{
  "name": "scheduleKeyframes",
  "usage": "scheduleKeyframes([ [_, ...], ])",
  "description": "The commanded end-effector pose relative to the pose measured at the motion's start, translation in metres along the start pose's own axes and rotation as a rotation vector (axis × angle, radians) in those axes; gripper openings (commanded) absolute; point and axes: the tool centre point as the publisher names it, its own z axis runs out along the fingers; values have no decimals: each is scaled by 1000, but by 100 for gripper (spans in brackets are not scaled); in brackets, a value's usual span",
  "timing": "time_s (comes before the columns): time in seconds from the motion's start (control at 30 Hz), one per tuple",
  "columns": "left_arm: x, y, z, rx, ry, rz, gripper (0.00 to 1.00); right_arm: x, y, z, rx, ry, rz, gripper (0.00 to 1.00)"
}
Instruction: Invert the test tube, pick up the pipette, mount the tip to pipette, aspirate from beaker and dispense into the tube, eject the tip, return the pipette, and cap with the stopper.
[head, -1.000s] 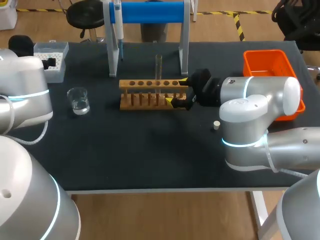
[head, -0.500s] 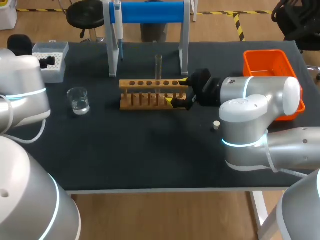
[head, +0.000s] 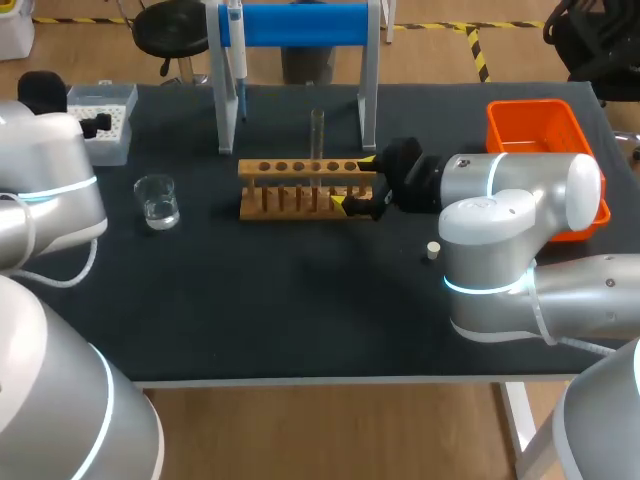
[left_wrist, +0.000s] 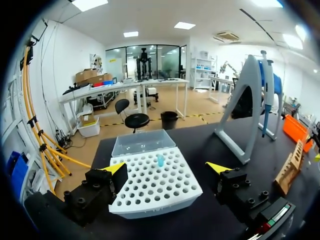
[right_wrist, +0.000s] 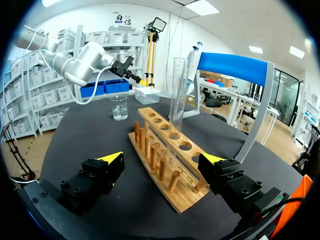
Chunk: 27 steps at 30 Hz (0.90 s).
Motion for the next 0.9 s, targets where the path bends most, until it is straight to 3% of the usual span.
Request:
scheduleKeyframes([
  [0.03, 9, 0, 8, -10, -21, 7, 100, -1, 1, -1, 3, 4, 0, 100],
  [0.3, 15, -2, 16, -32, -25, 29, 100, -1, 1, -1, 3, 4, 0, 100],
  [0.67, 6, -6, 22, -17, -32, -2, 100, -1, 1, -1, 3, 4, 0, 100],
  [0.77, 4, -7, 24, -16, -31, -5, 95, -1, 1, -1, 3, 4, 0, 100],
  [0.8, 4, -7, 25, -15, -30, -5, 84, -1, 1, -1, 3, 4, 0, 100],
  [0.83, 4, -7, 26, -15, -30, -6, 66, -1, 1, -1, 3, 4, 0, 100],
  [0.9, 3, -8, 28, -16, -28, -7, 58, -1, 1, -1, 3, 4, 0, 100],
])
